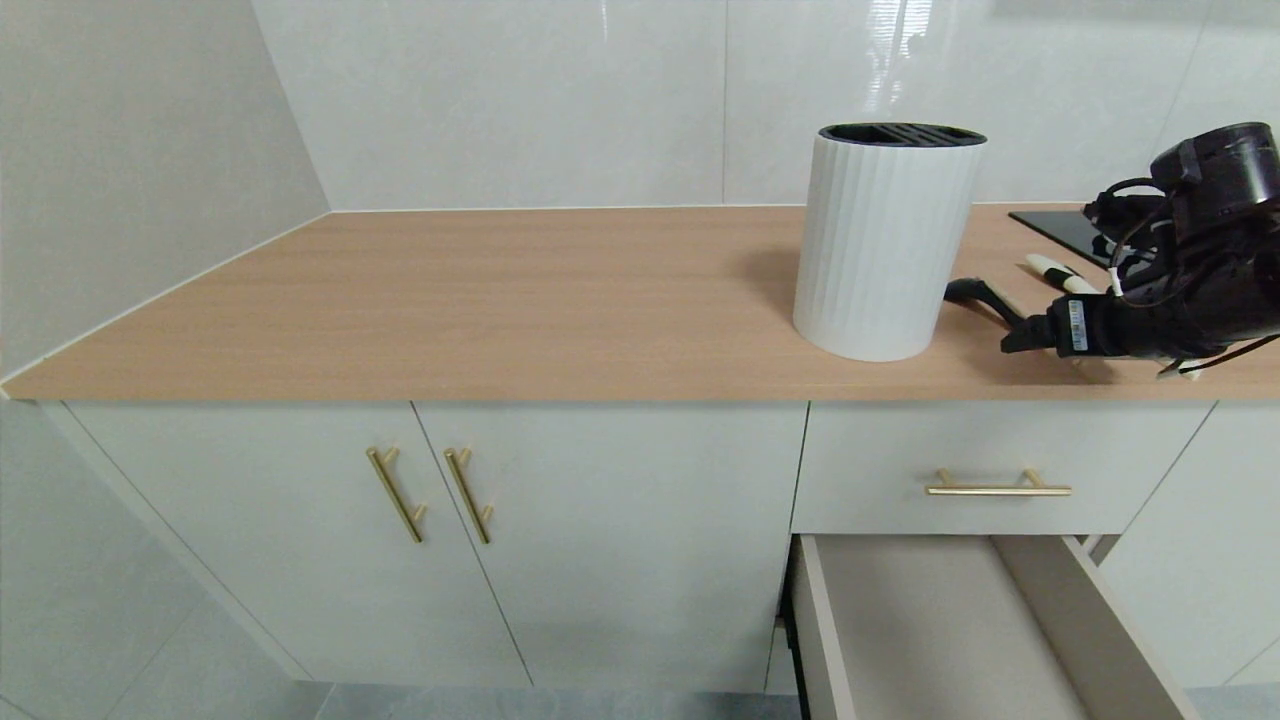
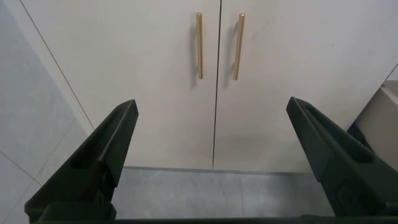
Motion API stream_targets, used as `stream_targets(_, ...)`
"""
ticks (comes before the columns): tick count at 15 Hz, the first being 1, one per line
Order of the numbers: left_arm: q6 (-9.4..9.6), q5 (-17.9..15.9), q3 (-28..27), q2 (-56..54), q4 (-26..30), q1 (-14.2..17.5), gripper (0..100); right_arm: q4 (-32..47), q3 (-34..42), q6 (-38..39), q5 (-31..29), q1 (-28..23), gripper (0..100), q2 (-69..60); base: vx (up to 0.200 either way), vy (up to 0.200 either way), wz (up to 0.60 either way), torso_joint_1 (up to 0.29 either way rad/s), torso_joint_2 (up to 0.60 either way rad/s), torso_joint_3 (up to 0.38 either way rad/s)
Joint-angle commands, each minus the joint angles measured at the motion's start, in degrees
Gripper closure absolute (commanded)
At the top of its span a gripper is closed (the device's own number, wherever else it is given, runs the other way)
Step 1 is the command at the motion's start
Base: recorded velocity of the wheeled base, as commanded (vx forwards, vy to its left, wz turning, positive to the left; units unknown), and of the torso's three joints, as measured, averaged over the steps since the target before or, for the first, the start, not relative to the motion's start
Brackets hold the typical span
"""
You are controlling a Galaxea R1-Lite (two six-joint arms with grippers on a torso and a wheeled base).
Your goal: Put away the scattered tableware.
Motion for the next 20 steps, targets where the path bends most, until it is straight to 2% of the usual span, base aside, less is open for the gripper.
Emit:
stream_targets(1, 0.00, 0.0, 0.0, 0.1, 0.0, 0.0, 0, -0.1, 0.0, 0.0, 0.0, -0.2, 0, 1.0, 0.000, 0.000, 0.00, 0.000, 0.00, 0.000)
stream_targets(4, 0.00, 0.0, 0.0, 0.1, 0.0, 0.0, 0, -0.1, 0.0, 0.0, 0.0, -0.2, 0, 1.1, 0.000, 0.000, 0.00, 0.000, 0.00, 0.000)
stream_targets(5, 0.00, 0.0, -0.1, 0.1, 0.0, 0.0, 0, -0.1, 0.0, 0.0, 0.0, -0.2, 100, 1.2, 0.000, 0.000, 0.00, 0.000, 0.00, 0.000)
stream_targets(14, 0.00, 0.0, -0.1, 0.1, 0.0, 0.0, 0, -0.1, 1.2, 0.0, -0.1, -0.2, 100, -2.7, 0.000, 0.000, 0.00, 0.000, 0.00, 0.000)
stream_targets(17, 0.00, 0.0, 0.0, 0.1, 0.0, -0.1, 0, 0.3, 5.1, 1.2, 0.1, -0.2, 100, -12.1, 0.000, 0.000, 0.00, 0.000, 0.00, 0.000)
stream_targets(20, 0.00, 0.0, 0.0, 0.1, 0.0, 0.0, 0, 2.2, 13.4, 1.1, 0.5, -0.1, 100, -24.7, 0.000, 0.000, 0.00, 0.000, 0.00, 0.000)
